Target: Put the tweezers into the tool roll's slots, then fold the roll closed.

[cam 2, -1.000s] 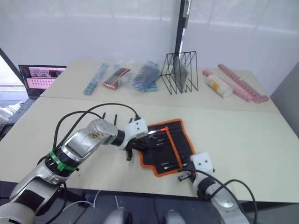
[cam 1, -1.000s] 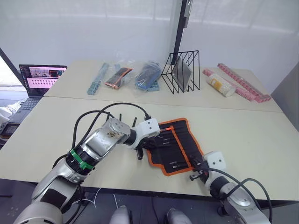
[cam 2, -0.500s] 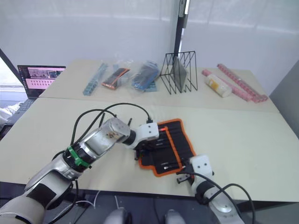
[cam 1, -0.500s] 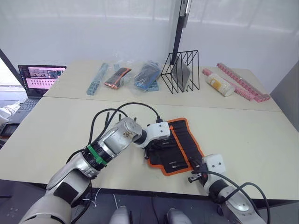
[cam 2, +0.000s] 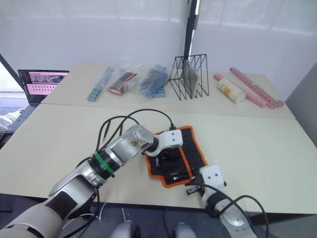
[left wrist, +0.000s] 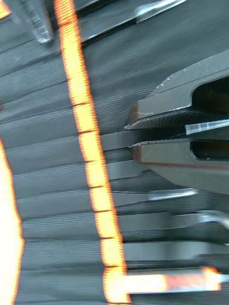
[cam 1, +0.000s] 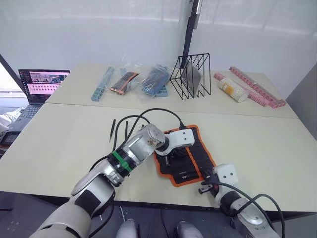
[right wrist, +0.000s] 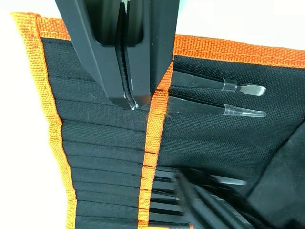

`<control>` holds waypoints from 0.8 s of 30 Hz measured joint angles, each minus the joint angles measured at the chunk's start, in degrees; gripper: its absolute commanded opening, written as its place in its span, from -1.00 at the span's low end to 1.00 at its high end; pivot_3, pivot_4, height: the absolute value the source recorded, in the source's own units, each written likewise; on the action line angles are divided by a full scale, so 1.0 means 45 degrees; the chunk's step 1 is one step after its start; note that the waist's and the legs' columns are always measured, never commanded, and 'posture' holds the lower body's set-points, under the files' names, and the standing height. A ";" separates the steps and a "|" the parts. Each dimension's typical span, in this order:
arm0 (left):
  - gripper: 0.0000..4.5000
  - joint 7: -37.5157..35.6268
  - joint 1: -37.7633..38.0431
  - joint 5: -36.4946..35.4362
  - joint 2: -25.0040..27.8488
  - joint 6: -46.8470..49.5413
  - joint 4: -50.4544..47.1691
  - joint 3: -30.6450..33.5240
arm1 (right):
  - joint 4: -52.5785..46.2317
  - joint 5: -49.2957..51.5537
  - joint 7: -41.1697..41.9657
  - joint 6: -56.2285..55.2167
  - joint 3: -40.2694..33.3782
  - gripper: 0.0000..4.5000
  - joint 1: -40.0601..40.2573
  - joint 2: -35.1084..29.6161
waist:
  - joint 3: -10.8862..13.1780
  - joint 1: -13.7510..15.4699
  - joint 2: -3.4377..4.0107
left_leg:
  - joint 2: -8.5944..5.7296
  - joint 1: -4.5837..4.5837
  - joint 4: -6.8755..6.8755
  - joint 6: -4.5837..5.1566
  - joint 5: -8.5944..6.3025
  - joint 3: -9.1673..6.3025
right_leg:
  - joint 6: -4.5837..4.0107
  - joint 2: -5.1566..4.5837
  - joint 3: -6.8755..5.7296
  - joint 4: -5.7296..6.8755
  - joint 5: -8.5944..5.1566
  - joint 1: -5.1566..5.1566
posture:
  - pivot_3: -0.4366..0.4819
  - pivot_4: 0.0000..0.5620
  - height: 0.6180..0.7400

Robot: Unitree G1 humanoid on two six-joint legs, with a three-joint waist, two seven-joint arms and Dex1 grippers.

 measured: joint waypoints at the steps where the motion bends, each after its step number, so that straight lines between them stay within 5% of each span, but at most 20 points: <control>1: -0.99 0.0056 0.0001 0.0008 -0.0163 -0.0267 0.0264 0.0081 | -0.0019 -0.0064 -0.0007 0.0000 0.0034 -1.00 0.0009 -0.0002 | 0.0000 -0.0003 0.0001 | 0.0000 0.0001 -0.0001 0.0000 0.0000 0.0000 | 0.0000 0.0000 0.0000 0.0001 0.0000 0.0000 | -0.05 -0.47 0.09; 12: -0.99 0.0275 0.0114 0.0439 -0.0611 -0.1627 0.1287 0.0454 | -0.0041 -0.0179 -0.0003 0.0040 0.0071 -1.00 0.0017 -0.0077 | -0.0001 0.0021 0.0000 | -0.0001 0.0005 0.0010 0.0003 0.0002 0.0000 | 0.0001 0.0001 0.0000 0.0002 0.0000 0.0013 | -0.05 -0.47 0.09; 14: -0.58 0.0285 0.0136 0.0451 -0.0664 -0.1680 0.1370 0.0529 | -0.0057 -0.0178 0.0000 0.0088 0.0071 -1.00 0.0011 -0.0128 | -0.0001 0.0022 0.0000 | -0.0002 0.0006 0.0011 0.0003 0.0002 0.0000 | 0.0001 0.0000 -0.0001 0.0002 0.0000 0.0016 | -0.05 -0.47 0.09; 24: 0.84 0.0240 0.0298 0.0562 0.0106 -0.1488 0.0574 0.1025 | -0.0889 0.0148 0.0023 0.2531 0.0117 -1.00 -0.0554 -0.0322 | -0.0004 -0.0080 -0.0002 | 0.0009 0.0016 0.0004 0.0007 0.0004 -0.0008 | -0.0001 0.0019 0.0005 0.0012 0.0001 0.0015 | -0.05 -0.47 0.09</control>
